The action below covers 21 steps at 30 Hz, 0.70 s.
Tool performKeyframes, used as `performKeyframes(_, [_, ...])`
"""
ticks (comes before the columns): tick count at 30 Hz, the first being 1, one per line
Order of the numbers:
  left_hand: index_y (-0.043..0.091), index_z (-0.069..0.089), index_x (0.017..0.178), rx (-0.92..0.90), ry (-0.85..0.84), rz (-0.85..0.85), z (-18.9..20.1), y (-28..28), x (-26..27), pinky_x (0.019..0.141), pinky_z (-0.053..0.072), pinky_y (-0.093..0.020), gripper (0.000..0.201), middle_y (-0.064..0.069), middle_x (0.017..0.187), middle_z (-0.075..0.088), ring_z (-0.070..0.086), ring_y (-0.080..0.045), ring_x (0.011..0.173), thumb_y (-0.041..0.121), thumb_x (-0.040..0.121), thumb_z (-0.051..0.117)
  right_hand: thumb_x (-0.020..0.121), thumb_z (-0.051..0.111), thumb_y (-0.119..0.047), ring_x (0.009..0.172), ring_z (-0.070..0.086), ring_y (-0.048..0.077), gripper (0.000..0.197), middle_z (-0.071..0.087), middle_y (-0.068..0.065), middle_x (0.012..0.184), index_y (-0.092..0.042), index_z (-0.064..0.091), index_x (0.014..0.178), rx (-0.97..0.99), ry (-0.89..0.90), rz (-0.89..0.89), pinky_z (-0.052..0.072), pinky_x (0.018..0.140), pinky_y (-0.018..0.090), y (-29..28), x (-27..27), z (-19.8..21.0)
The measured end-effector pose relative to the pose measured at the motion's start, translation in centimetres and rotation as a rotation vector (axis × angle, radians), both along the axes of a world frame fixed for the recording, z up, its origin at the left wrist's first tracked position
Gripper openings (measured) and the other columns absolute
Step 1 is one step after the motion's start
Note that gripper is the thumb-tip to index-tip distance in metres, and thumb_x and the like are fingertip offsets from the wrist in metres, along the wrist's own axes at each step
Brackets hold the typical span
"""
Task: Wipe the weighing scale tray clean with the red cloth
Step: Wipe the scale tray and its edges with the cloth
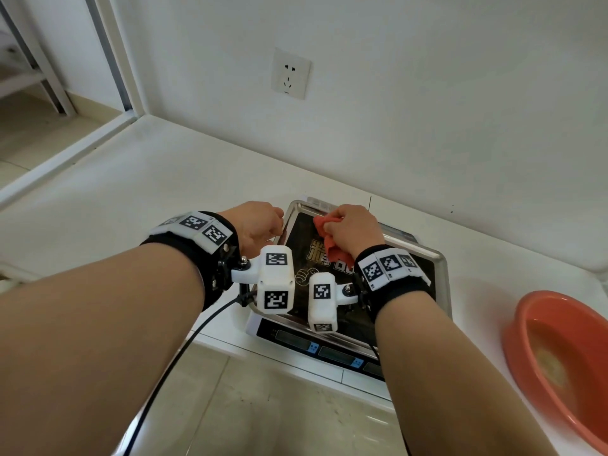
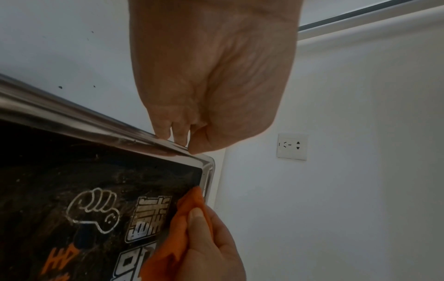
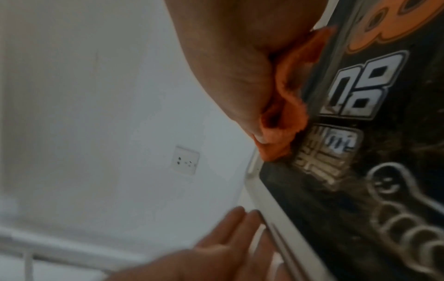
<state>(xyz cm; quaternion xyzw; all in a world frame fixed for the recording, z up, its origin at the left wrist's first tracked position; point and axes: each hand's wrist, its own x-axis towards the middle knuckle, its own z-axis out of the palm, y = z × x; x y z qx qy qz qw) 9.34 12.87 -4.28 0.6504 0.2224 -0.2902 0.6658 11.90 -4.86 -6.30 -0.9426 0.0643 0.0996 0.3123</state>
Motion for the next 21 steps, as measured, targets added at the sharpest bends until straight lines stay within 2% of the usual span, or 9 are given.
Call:
performKeyframes(1, [0.015,0.044,0.068,-0.006,0.001,0.000,0.0,0.0,0.0,0.076,0.042,-0.026,0.040,0.000,0.079,0.052,0.053,-0.015,0.083,-0.019,0.085,0.031,0.096,0.058,-0.016,0.041,0.060,0.001,0.012,0.065,-0.010,0.053,-0.023,0.067,0.097,0.039,-0.001,-0.014,0.042,0.037,0.014,-0.1,0.1,0.1])
performKeyframes(2, [0.015,0.043,0.068,-0.013,0.001,0.003,0.0,0.0,0.0,0.074,0.041,-0.025,0.041,0.000,0.078,0.051,0.052,-0.016,0.082,-0.020,0.085,0.030,0.095,0.058,-0.016,0.045,0.061,0.003,0.013,0.065,-0.011,0.056,-0.022,0.069,0.099,0.055,-0.018,-0.038,0.044,0.039,0.016,-0.3,0.2,0.2])
performKeyframes(5, [0.015,0.043,0.069,-0.012,0.000,0.008,0.0,0.1,-0.1,0.069,0.043,-0.023,0.041,-0.001,0.078,0.051,0.053,-0.018,0.085,-0.020,0.085,0.030,0.091,0.058,-0.016,0.068,0.069,0.015,0.016,0.071,-0.002,0.076,-0.020,0.072,0.096,-0.011,-0.075,-0.114,0.060,0.064,0.031,-0.9,0.5,-0.2])
performKeyframes(7, [0.013,0.044,0.068,-0.014,0.003,0.005,0.0,0.1,0.0,0.073,0.043,-0.025,0.040,-0.002,0.080,0.052,0.052,-0.020,0.096,-0.021,0.084,0.030,0.091,0.056,-0.018,0.079,0.070,0.021,0.016,0.074,0.002,0.086,-0.021,0.071,0.096,-0.043,-0.087,-0.124,0.060,0.076,0.038,-0.6,0.4,-0.9])
performKeyframes(9, [0.011,0.045,0.068,-0.014,0.018,0.000,-0.1,0.0,0.1,0.077,0.042,-0.028,0.039,-0.002,0.082,0.051,0.049,-0.020,0.100,-0.022,0.083,0.030,0.092,0.054,-0.019,0.078,0.071,0.022,0.018,0.075,0.003,0.084,-0.023,0.071,0.096,-0.004,-0.069,-0.097,0.061,0.076,0.039,0.1,0.3,-1.4])
performKeyframes(12, [0.013,0.046,0.072,-0.034,0.024,0.018,-0.4,0.2,0.2,0.074,0.043,-0.026,0.041,0.000,0.083,0.052,0.051,-0.019,0.097,-0.022,0.083,0.028,0.092,0.055,-0.017,0.072,0.073,0.022,0.020,0.075,0.002,0.071,-0.024,0.074,0.096,0.099,-0.025,-0.050,0.063,0.074,0.040,0.9,0.9,-1.6])
performKeyframes(15, [0.013,0.044,0.071,-0.083,0.025,0.014,-0.5,0.2,0.1,0.067,0.043,-0.025,0.042,-0.002,0.084,0.050,0.048,-0.020,0.097,-0.022,0.083,0.026,0.090,0.058,-0.021,0.073,0.073,0.022,0.017,0.076,0.002,0.077,-0.023,0.075,0.092,0.144,-0.108,-0.164,0.063,0.074,0.042,1.0,1.6,-1.8])
performKeyframes(18, [0.014,0.051,0.080,-0.095,0.025,0.040,-1.1,0.4,0.3,0.077,0.044,-0.027,0.044,-0.005,0.102,0.051,0.050,-0.020,0.103,-0.023,0.082,0.027,0.093,0.057,-0.024,0.081,0.070,0.020,0.019,0.075,0.002,0.088,-0.022,0.075,0.097,0.091,-0.130,-0.177,0.059,0.076,0.034,1.4,1.7,-2.1])
performKeyframes(21, [0.017,0.046,0.077,-0.100,0.029,0.020,-1.4,0.3,0.6,0.068,0.040,-0.024,0.046,0.000,0.084,0.045,0.047,-0.016,0.089,-0.023,0.082,0.025,0.094,0.055,-0.024,0.082,0.072,0.022,0.020,0.076,0.004,0.087,-0.021,0.075,0.096,0.071,-0.110,-0.102,0.060,0.080,0.038,2.1,2.2,-2.1])
